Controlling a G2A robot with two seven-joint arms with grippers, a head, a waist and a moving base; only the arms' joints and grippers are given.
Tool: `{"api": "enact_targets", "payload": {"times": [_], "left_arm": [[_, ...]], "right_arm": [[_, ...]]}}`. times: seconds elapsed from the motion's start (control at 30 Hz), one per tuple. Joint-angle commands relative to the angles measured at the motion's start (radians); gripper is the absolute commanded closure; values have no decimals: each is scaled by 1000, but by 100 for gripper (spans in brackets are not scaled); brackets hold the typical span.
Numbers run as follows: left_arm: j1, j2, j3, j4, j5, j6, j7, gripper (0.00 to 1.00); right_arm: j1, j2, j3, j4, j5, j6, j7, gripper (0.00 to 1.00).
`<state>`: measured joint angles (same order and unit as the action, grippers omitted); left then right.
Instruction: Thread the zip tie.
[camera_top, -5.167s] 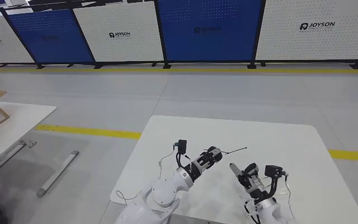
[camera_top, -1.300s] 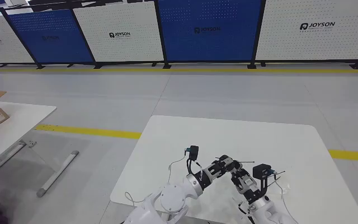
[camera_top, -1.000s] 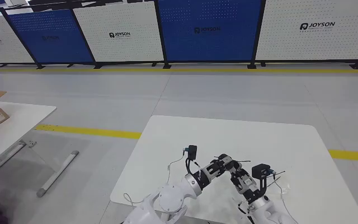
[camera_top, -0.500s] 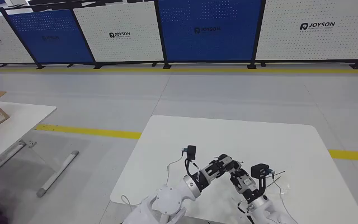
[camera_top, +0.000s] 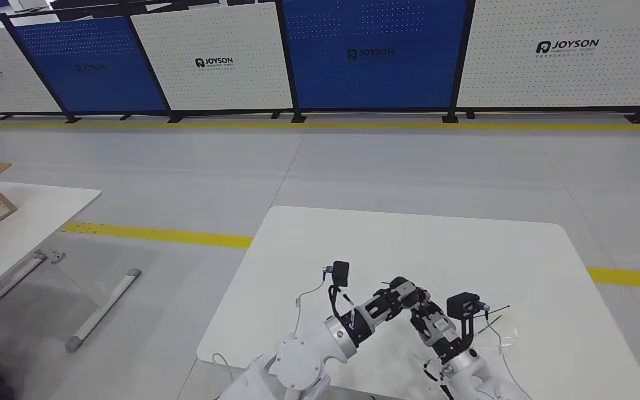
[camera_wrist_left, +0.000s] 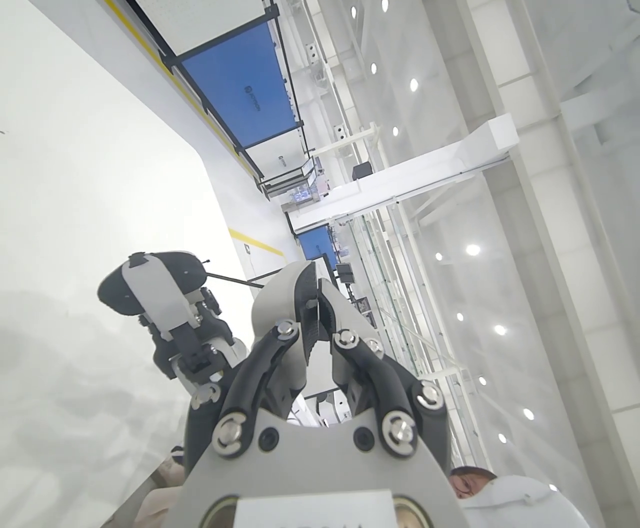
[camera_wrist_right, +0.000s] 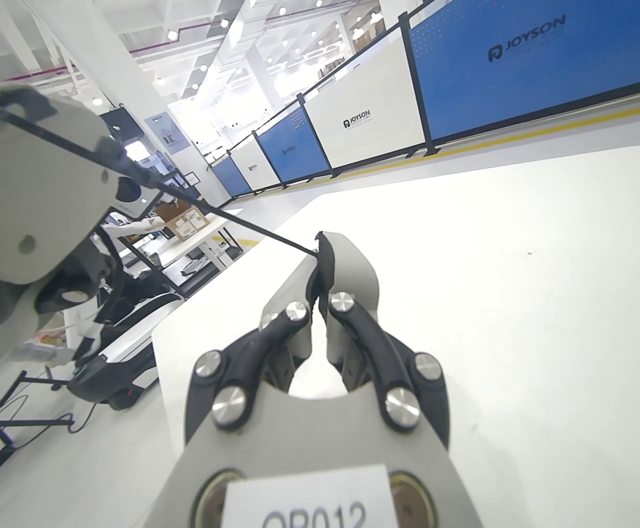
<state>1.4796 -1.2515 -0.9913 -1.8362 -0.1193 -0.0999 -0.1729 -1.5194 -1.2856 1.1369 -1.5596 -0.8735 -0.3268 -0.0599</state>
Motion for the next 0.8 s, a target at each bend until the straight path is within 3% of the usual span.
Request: {"api": "enact_targets", "payload": {"times": [0.0,0.43,0.47,0.5,0.53,0.77], "left_arm": [[1,0,-1,-2,1,0,0,100],[8,3,-3,-18,19,3,2,100],[7,3,-4,-15,27,8,13,100],[5,2,-4,-12,32,17,26,100],[4,2,-2,-9,30,21,32,100],[-20,-3,-27,28,2,45,95,100]], "right_arm": [[0,0,-1,0,-1,1,0,100],[10,-2,-6,7,5,4,5,100],[10,-2,-5,8,9,2,3,82],[10,-2,-4,8,14,1,0,10],[9,-2,-2,6,18,0,-3,0],[-36,6,48,-38,63,-13,-87,0]]}}
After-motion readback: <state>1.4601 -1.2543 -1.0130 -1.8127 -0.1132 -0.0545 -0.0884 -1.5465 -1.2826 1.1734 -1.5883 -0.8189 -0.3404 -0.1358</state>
